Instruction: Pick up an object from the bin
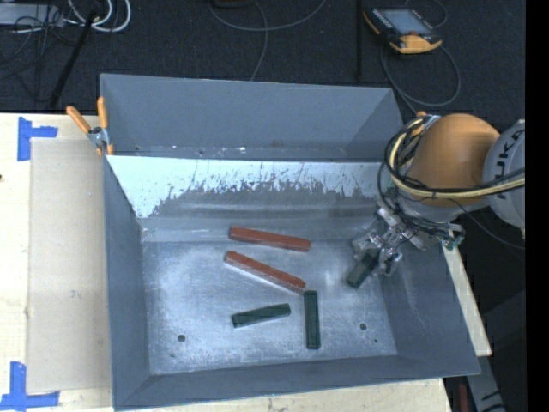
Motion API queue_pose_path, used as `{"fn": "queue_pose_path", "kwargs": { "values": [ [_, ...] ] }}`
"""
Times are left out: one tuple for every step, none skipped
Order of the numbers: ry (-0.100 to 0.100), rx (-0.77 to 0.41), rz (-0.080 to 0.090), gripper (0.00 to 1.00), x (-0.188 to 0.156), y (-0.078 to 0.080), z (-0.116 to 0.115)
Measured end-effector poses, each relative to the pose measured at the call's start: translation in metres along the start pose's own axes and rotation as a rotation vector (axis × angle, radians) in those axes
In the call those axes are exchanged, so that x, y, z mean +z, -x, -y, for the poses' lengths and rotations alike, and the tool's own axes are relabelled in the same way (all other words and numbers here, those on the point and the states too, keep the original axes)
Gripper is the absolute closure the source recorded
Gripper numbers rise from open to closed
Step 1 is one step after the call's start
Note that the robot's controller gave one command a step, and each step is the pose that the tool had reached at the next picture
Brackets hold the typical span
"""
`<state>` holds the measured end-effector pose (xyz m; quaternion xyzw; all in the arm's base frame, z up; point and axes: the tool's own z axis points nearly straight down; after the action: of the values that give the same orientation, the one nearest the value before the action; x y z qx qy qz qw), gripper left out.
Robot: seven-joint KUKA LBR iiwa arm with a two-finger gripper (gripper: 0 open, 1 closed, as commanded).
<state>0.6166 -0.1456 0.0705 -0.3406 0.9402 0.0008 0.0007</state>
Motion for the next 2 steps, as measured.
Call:
{"fn": "queue_pose_path", "kwargs": {
  "values": [
    [-0.007,-0.213,0.004,1.00,-0.1871,-0.0099,-0.0396],
    [0.000,-0.209,0.001,0.00,-0.1828,-0.0113,-0.0396]
  ]
}}
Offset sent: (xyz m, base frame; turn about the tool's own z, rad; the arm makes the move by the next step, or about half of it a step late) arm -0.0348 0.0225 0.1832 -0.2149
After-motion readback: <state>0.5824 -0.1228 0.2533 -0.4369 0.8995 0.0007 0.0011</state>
